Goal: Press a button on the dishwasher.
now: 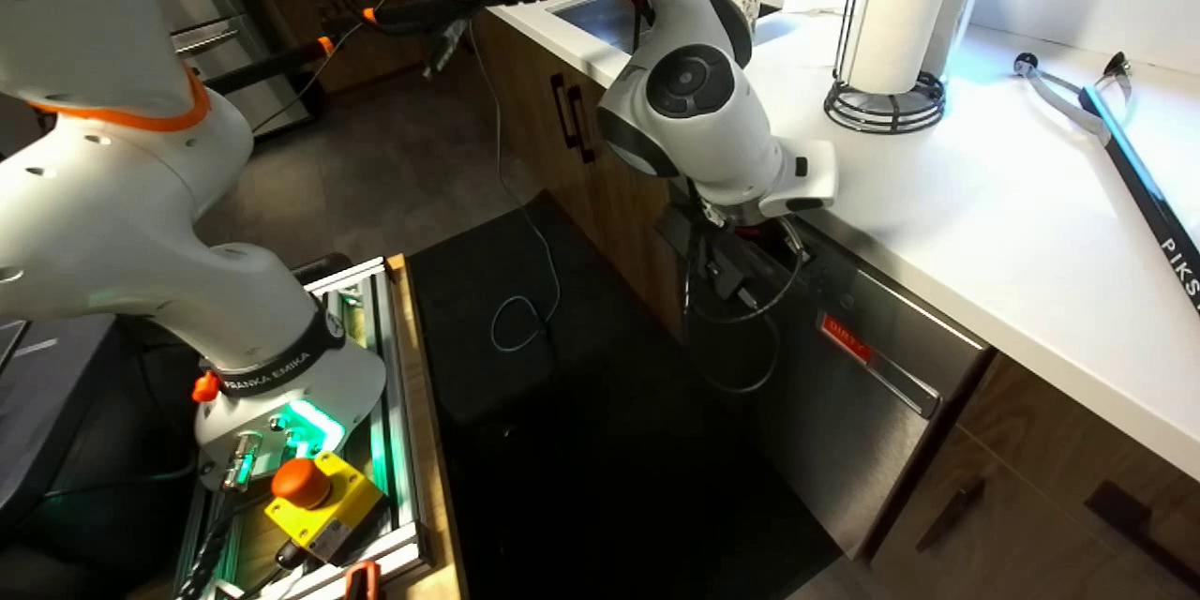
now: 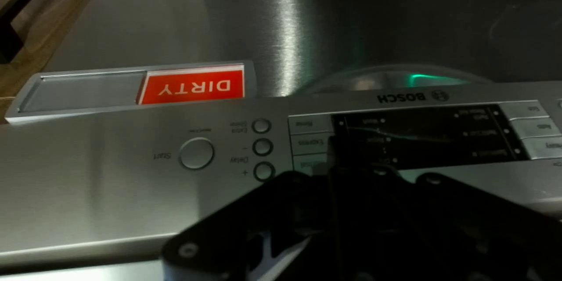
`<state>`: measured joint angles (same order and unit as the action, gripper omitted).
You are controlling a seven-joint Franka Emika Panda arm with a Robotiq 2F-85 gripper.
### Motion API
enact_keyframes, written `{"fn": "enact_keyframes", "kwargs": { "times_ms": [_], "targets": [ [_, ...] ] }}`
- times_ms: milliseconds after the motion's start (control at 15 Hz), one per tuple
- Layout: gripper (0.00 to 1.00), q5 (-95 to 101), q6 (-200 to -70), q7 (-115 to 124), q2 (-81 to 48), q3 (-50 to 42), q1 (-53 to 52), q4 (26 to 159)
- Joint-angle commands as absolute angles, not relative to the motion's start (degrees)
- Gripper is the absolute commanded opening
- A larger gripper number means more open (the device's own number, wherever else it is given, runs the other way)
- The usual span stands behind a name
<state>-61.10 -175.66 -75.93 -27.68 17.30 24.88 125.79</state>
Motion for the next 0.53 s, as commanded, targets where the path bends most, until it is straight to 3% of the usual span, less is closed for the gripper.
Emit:
{"fn": "enact_keyframes", "kwargs": {
  "times_ms": [0, 467],
  "targets": [
    [0.00, -64.12, -178.28, -79.60, -30.98, 20.23, 27.26, 123.32],
    [0.00, -65.57, -183.37, -82.28, -34.65, 24.40, 30.67, 120.26]
  ]
}}
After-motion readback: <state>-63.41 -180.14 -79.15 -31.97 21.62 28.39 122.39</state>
